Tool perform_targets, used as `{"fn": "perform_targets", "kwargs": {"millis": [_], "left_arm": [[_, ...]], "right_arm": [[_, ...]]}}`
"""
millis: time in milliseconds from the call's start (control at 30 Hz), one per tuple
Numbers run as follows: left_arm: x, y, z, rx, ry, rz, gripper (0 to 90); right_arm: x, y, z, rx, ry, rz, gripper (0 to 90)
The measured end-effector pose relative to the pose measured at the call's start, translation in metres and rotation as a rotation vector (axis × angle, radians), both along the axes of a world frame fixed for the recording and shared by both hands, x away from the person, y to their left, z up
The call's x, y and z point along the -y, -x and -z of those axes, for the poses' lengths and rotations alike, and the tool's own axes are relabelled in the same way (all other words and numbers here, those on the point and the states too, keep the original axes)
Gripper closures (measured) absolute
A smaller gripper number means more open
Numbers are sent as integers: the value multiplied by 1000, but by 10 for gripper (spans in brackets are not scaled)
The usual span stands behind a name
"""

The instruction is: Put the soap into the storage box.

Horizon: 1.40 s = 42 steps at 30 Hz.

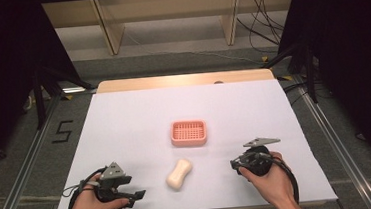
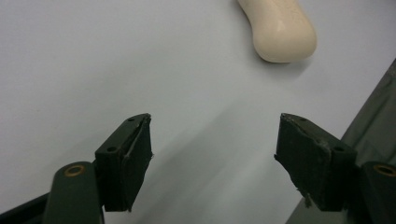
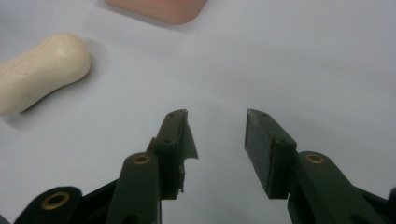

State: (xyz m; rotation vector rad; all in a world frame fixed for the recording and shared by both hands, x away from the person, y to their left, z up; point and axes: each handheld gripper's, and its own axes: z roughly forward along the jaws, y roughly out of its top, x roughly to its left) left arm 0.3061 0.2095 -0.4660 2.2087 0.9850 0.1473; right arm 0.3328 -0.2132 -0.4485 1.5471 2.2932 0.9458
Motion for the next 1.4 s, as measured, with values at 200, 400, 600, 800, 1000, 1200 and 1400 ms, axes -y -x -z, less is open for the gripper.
{"fn": "perform_targets", "kwargs": {"millis": [200,400,600,800,1000,1200,1400], "left_arm": [[13,-5,-6,-78,-66,-7,291],[24,-21,-19,-160,-114,23,269],[36,-30,-26,-200,-141,81,194],[45,-41,-31,-199,-148,49,245],[62,-50,-33,-211,-160,40,272],[82,-58,-38,-239,-165,24,287],[100,-67,-37,-263,-187,24,305]], "right_arm": [[7,1,1,-8,-5,19,579],[8,1,2,-18,-4,19,554],[10,0,3,-10,-9,14,546],[11,-1,5,-4,22,20,545],[11,-2,6,-3,18,21,539],[11,-2,7,-5,19,21,536],[6,0,5,-39,-21,33,531]]}}
